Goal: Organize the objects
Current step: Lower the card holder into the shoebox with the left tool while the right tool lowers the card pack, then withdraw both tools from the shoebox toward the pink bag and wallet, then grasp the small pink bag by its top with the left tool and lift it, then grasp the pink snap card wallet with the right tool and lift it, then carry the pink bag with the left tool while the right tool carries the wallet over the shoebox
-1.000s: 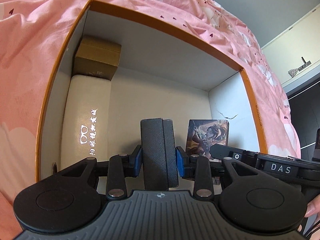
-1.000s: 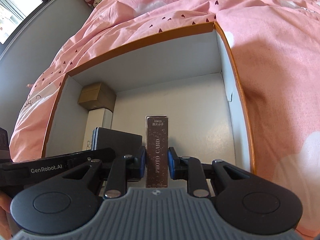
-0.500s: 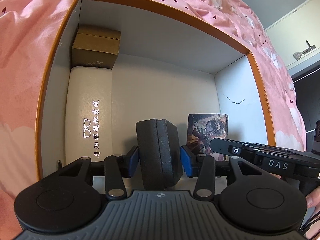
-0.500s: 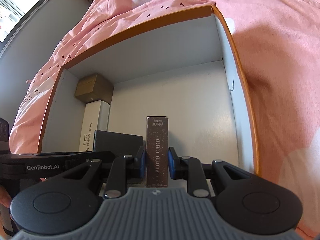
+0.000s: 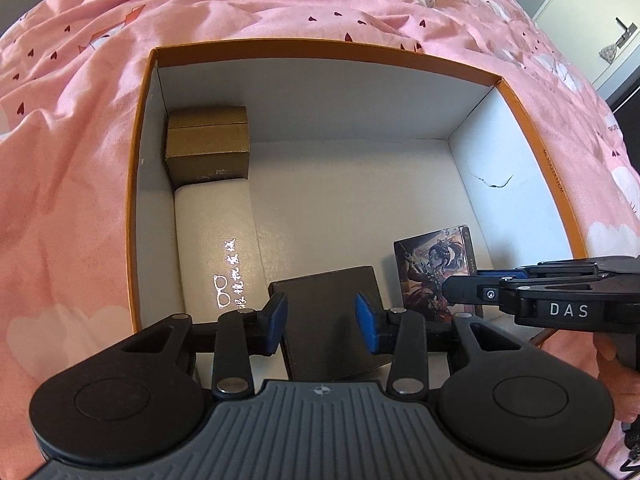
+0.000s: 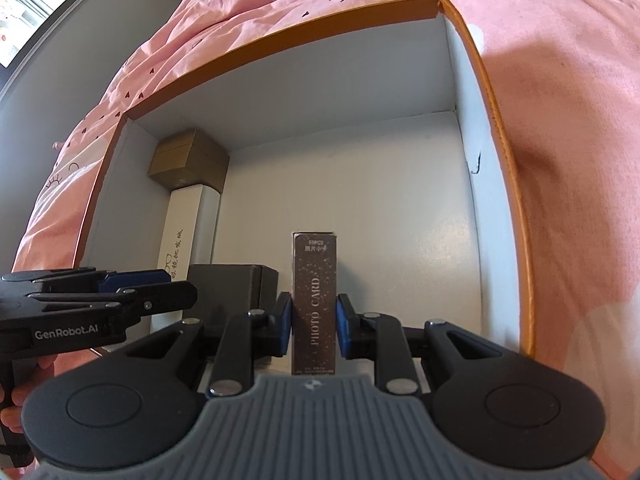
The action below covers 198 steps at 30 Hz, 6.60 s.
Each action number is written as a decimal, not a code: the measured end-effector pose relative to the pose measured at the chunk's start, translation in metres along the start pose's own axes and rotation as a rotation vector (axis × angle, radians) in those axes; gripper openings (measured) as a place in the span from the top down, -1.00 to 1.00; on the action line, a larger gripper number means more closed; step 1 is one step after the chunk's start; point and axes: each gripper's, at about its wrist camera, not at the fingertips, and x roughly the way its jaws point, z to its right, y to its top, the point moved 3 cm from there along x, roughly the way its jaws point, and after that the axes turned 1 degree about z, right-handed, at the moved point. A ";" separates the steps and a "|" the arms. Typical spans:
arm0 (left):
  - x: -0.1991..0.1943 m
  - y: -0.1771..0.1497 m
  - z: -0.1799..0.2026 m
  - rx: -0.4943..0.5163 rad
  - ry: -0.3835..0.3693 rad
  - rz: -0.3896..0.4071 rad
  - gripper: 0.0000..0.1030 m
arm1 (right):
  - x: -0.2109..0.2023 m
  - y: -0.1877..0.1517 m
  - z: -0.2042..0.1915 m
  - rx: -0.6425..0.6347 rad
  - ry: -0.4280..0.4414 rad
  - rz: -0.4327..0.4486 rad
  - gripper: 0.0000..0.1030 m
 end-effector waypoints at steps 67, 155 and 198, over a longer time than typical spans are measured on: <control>-0.107 -0.131 0.016 0.209 0.042 0.168 0.27 | -0.097 -0.115 -0.097 -0.412 -0.024 0.184 0.55; -0.071 -0.132 -0.024 -0.018 0.195 0.076 0.49 | 0.036 -0.096 -0.094 -0.135 0.104 -0.122 0.04; -0.123 -0.123 -0.007 0.009 0.046 0.199 0.51 | -0.059 -0.106 -0.106 -0.331 0.096 0.138 0.73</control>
